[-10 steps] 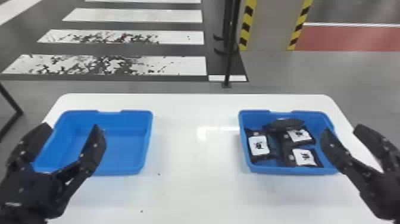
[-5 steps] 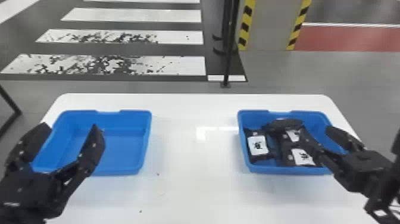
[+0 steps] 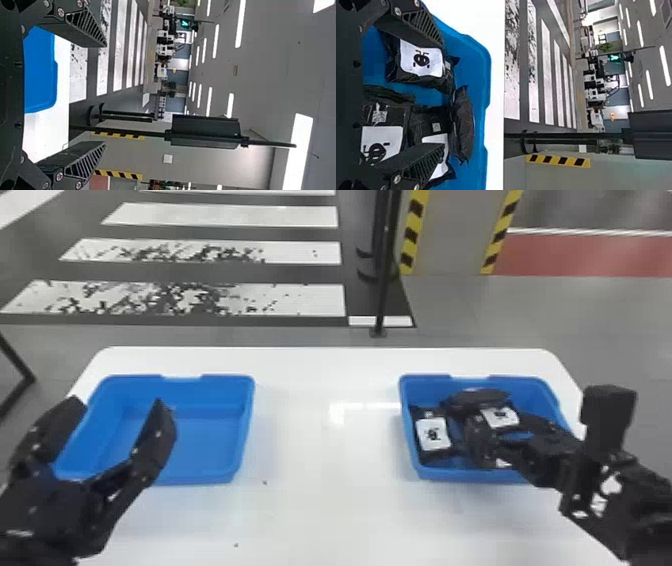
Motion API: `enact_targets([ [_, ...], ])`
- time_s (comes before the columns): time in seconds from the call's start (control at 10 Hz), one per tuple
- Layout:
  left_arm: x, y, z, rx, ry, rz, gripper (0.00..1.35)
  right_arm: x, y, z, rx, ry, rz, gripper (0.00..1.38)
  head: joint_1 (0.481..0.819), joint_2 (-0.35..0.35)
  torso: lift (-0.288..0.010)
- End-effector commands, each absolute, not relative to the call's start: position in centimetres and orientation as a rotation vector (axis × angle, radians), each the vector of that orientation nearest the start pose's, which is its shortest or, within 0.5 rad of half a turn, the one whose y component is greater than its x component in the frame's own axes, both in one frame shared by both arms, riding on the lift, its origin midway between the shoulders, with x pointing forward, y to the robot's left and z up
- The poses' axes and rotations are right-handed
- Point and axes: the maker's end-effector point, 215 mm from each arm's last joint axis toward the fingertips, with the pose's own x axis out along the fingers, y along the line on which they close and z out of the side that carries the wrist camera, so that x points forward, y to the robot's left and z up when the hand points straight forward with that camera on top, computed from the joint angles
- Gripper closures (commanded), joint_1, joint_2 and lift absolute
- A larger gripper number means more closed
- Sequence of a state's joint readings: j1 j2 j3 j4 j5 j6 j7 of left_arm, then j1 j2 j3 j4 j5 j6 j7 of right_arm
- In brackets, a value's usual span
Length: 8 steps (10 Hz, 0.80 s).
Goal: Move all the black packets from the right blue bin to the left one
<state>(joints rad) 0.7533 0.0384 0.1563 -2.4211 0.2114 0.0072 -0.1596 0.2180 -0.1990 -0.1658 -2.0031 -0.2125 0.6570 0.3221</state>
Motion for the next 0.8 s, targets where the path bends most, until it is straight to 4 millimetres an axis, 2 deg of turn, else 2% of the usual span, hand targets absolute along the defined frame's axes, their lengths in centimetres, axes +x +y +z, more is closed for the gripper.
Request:
enact_targets([
  [0.0, 38.1, 25.8, -22.9, -0.065, -0.106, -0.090, 0.17, 51.6, -26.4, -39.4, 0.061, 0.415, 0.259, 0.09, 0.695, -0.022, -0.140],
  [0.3, 38.1, 25.7, -22.8, -0.066, -0.111, -0.094, 0.17, 52.9, -25.0, -40.5, 0.059, 0.454, 0.277, 0.25, 0.695, -0.004, -0.140],
  [0.7, 38.4, 25.2, -22.9, -0.070, -0.113, -0.106, 0.17, 53.7, -23.4, -44.2, 0.078, 0.541, 0.306, 0.25, 0.695, 0.010, -0.140],
])
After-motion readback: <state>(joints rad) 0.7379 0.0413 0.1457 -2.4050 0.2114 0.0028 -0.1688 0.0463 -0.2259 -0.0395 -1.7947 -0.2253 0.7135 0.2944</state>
